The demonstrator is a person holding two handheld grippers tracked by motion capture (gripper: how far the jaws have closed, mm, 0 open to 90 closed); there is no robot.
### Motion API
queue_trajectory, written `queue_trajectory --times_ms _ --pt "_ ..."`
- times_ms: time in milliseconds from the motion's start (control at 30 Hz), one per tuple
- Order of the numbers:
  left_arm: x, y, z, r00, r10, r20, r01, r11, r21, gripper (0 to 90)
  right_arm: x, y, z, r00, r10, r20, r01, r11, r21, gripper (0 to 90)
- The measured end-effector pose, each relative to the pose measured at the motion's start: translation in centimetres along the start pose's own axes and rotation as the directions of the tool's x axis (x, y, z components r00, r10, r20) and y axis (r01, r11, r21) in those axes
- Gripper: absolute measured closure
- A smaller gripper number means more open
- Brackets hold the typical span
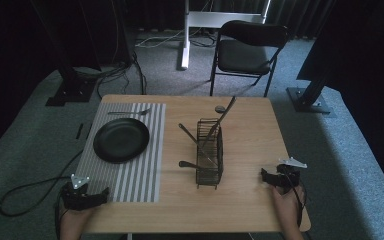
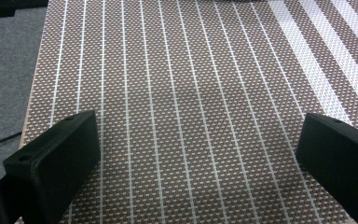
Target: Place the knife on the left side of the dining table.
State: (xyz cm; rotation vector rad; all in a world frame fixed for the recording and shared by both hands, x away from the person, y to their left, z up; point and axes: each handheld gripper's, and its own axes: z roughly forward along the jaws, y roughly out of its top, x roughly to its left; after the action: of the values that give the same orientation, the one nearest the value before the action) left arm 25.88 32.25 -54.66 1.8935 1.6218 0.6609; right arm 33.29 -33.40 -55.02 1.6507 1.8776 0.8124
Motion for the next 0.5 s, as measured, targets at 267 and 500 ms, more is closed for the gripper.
queue_trajectory --times_ms 267,500 --pt "0.07 -0.11 -0.3 1.0 -0.001 0.003 0.001 1.0 -0.005 4.2 0.01 -0.01 -0.01 1.0 0.001 0.0 -0.001 1.0 0.0 11.3" --pt "-0.06 0.22 -0.57 0.9994 0.0 0.036 0.0 1.0 0.006 4.2 0.01 -0.02 -0.01 1.0 0.002 0.001 -0.002 1.0 0.0 11.3"
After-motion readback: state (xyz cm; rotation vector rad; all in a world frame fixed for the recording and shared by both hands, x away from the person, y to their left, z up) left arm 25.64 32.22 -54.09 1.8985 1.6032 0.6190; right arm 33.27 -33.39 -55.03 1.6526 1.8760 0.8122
